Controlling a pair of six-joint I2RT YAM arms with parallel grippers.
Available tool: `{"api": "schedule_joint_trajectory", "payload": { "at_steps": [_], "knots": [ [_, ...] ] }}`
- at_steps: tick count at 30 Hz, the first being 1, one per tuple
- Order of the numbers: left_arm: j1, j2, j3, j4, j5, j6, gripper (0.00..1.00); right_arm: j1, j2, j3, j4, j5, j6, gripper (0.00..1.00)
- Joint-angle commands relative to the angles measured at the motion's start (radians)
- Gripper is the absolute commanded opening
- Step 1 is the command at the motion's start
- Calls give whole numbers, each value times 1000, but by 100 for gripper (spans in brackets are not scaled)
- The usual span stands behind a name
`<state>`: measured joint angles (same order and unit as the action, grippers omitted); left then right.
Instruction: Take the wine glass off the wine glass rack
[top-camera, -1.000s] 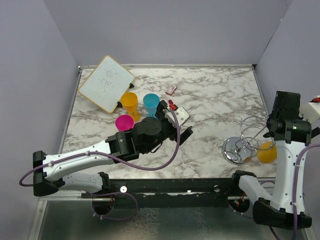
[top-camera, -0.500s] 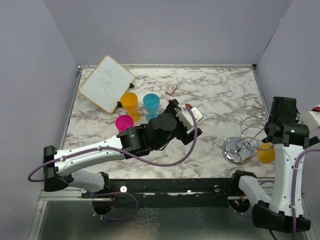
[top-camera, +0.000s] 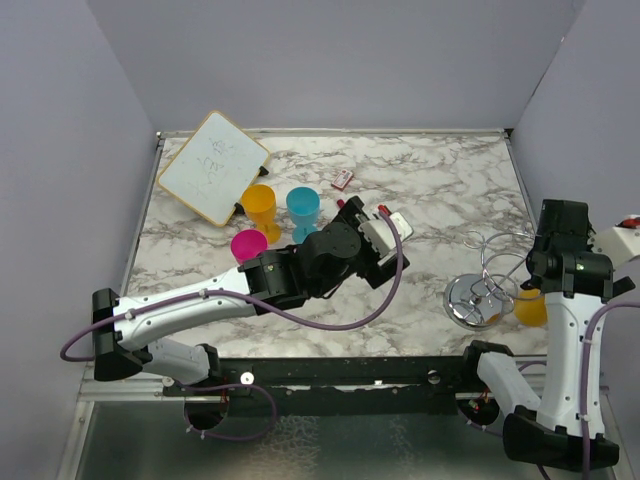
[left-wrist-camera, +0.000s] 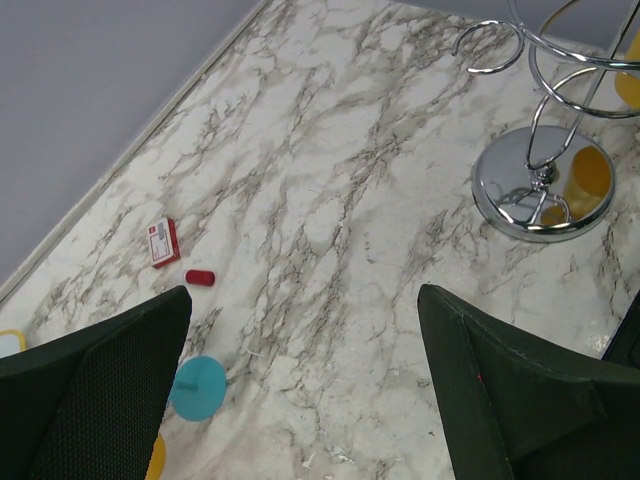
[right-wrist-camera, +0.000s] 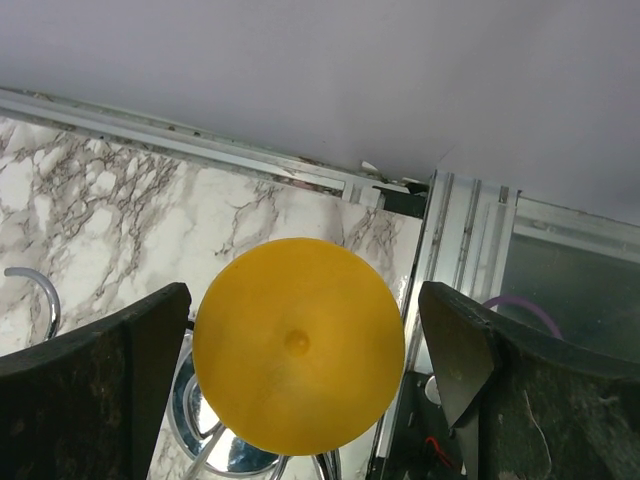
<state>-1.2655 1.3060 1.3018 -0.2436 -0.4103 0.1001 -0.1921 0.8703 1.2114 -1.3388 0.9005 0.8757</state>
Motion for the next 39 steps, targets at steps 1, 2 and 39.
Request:
{"api": "schedule_joint_trajectory", "payload": {
  "at_steps": [1, 2, 39],
  "knots": [
    [-3, 13, 42, -16, 21, -5, 98, -7, -15, -25, 55, -4, -13, 100],
    [-3, 13, 42, -17, 21, -5, 97, -7, -17, -29, 68, -4, -20, 99],
    [-3, 30, 84, -41, 34, 0, 96, -7, -54, -13, 81, -17, -34, 72]
  ]
}}
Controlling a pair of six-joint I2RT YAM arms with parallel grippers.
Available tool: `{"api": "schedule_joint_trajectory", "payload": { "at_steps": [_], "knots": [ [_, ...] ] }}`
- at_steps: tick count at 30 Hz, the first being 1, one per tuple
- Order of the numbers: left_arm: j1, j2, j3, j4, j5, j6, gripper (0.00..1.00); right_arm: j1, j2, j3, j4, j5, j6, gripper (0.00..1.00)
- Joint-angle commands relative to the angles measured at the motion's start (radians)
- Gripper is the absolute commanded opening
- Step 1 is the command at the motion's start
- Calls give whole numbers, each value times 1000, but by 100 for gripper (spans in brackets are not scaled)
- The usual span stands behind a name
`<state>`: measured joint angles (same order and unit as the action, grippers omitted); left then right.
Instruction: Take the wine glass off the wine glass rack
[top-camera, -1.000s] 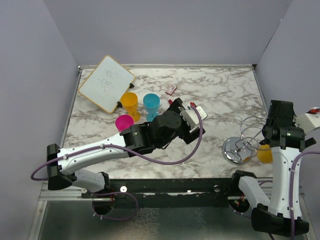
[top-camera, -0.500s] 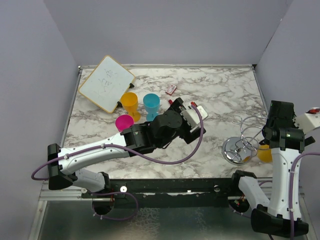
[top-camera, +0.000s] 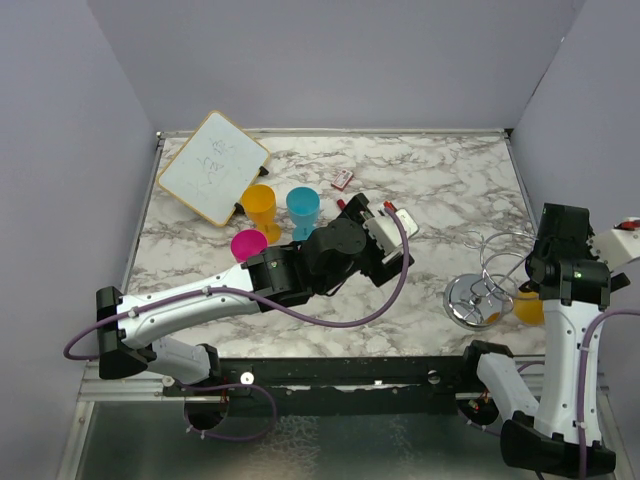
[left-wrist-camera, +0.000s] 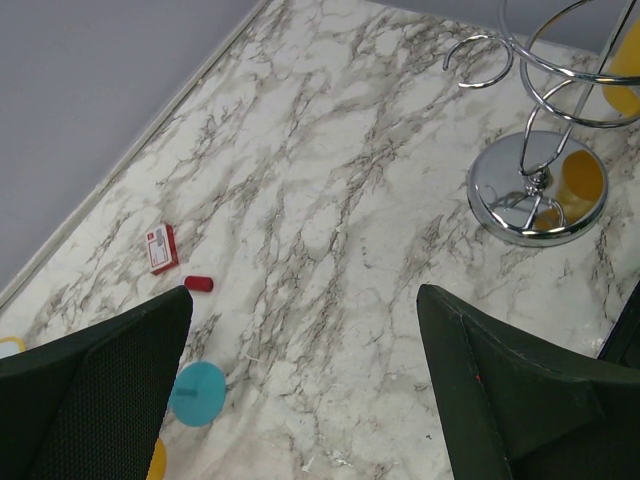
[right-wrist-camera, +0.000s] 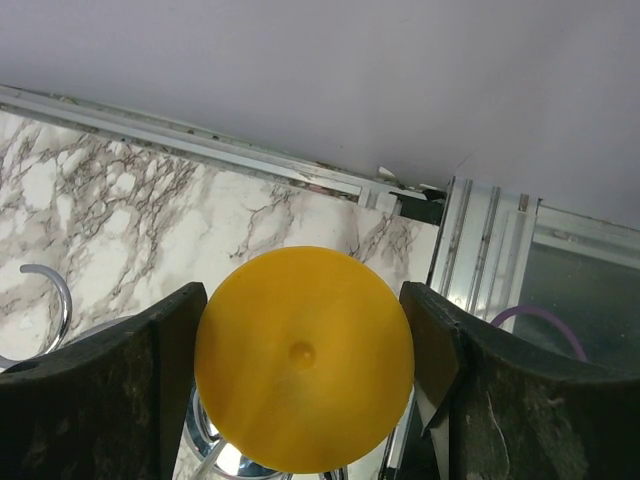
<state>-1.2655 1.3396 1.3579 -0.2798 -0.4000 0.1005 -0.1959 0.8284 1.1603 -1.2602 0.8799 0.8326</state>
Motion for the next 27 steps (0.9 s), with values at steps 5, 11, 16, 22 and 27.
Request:
{"api": "schedule_joint_trajectory", "payload": {
  "at_steps": [5, 11, 16, 22, 27],
  "knots": [
    [-3, -3, 29, -4, 23, 0, 96, -4, -20, 50, 2, 2, 6, 68],
    [-3, 1, 31, -6, 29, -2, 96, -4, -25, 60, 0, 4, -5, 64],
    [-3, 4, 35, -7, 34, -5, 96, -4, -25, 61, -4, 4, -8, 64],
    [-3, 4, 38, -10, 36, -8, 96, -4, -26, 73, -24, 30, -6, 63],
    [-4, 4, 38, -12, 39, -9, 96, -4, -33, 89, -40, 60, -3, 63]
  ]
}}
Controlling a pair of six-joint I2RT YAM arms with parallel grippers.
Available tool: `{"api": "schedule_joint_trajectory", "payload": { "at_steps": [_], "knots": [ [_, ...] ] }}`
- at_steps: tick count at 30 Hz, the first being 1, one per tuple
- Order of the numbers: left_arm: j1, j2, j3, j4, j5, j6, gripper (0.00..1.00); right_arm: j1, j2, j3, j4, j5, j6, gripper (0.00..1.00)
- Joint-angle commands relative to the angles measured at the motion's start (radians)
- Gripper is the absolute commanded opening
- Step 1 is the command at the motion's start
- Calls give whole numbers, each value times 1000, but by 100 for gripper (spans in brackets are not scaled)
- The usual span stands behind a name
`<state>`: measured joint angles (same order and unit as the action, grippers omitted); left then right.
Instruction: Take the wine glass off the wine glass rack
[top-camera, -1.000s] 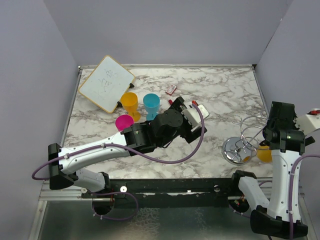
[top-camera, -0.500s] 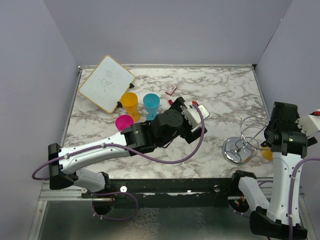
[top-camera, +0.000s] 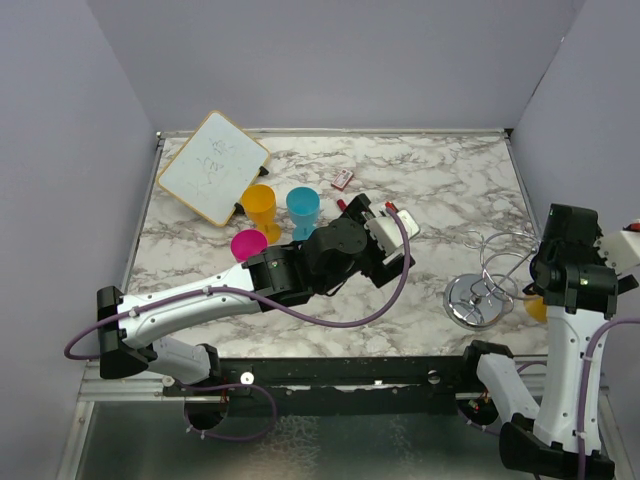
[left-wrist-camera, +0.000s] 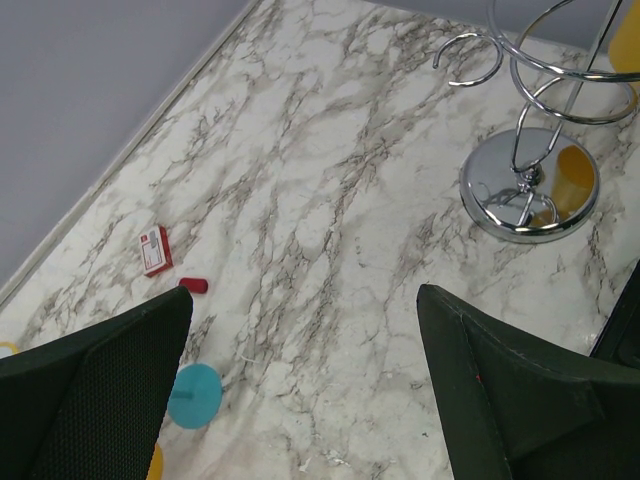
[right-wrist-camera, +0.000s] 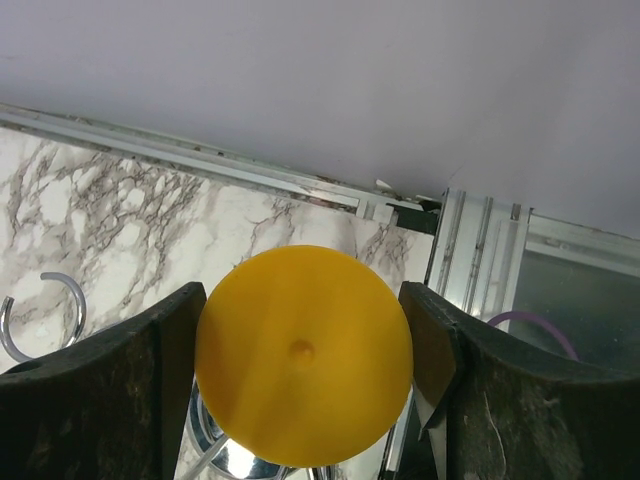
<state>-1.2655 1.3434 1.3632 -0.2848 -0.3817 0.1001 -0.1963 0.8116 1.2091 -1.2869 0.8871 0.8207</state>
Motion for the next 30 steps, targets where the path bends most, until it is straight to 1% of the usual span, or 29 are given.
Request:
{"api": "schedule_joint_trajectory", "payload": {
  "at_steps": [1, 10, 14, 25, 30],
  "knots": [
    [-3, 0, 34, -8, 22, -8, 96, -3, -18, 42, -15, 59, 10, 63],
    [-3, -10, 37, -20, 19, -12, 96, -3, -23, 39, -58, 84, 31, 63],
    [-4, -15, 36, -24, 18, -16, 96, -3, -33, 47, -76, 120, 38, 63],
    [-3, -15, 49, -33, 20, -23, 96, -3, -40, 39, -68, 162, 29, 62],
    [-3, -9, 52, -36, 26, -28, 96, -3, -45, 30, -40, 178, 3, 62]
  ]
}}
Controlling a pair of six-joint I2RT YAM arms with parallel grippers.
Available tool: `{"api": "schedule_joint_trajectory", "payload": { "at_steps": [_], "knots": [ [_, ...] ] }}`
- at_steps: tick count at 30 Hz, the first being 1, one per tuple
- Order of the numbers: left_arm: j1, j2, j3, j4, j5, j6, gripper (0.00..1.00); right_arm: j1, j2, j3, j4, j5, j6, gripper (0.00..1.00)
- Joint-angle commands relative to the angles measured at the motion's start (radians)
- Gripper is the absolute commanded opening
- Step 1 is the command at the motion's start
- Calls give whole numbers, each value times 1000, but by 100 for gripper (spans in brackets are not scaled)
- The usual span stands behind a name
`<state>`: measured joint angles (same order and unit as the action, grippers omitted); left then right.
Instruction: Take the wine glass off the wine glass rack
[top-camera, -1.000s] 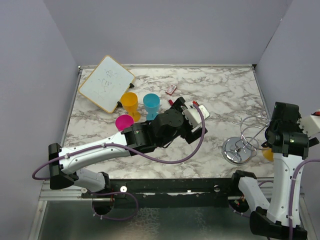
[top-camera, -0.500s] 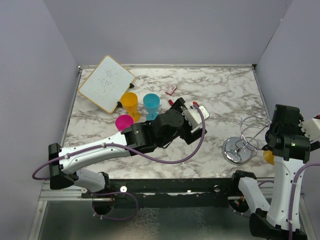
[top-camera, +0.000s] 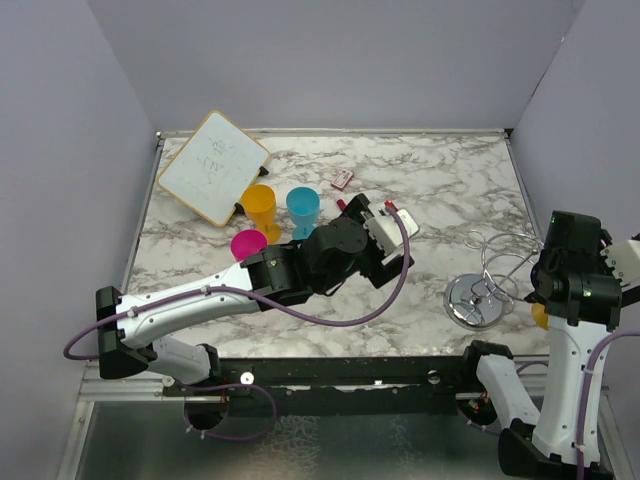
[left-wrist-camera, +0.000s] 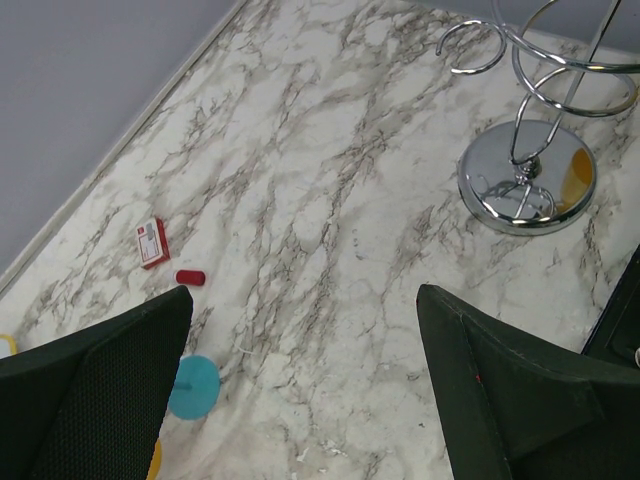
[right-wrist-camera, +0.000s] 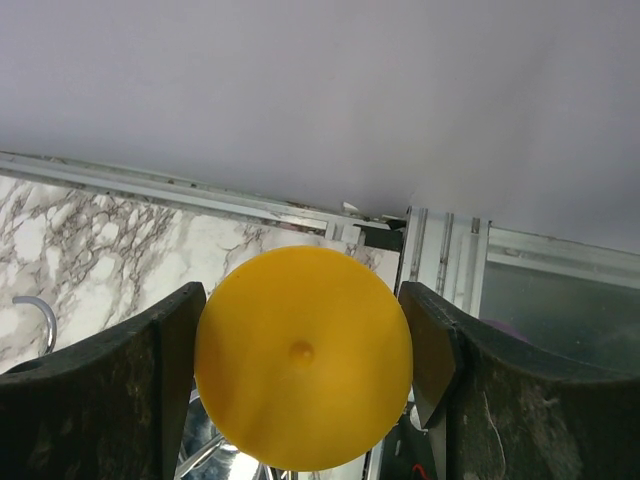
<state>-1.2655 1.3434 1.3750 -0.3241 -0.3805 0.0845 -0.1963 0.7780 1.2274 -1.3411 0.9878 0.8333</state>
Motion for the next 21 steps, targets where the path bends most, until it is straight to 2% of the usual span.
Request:
{"api": "schedule_joint_trajectory", "payload": {
  "at_steps": [1, 14, 21],
  "knots": [
    [-4, -8, 42, 3, 27, -13, 96, -3, -11, 8, 20, 78, -12, 61],
    [-3, 4, 61, -7, 23, -12, 96, -3, -2, -10, 57, 113, -35, 60],
    [-4, 11, 64, -8, 29, -15, 96, -3, -7, 5, 141, 148, -125, 60]
  ]
}}
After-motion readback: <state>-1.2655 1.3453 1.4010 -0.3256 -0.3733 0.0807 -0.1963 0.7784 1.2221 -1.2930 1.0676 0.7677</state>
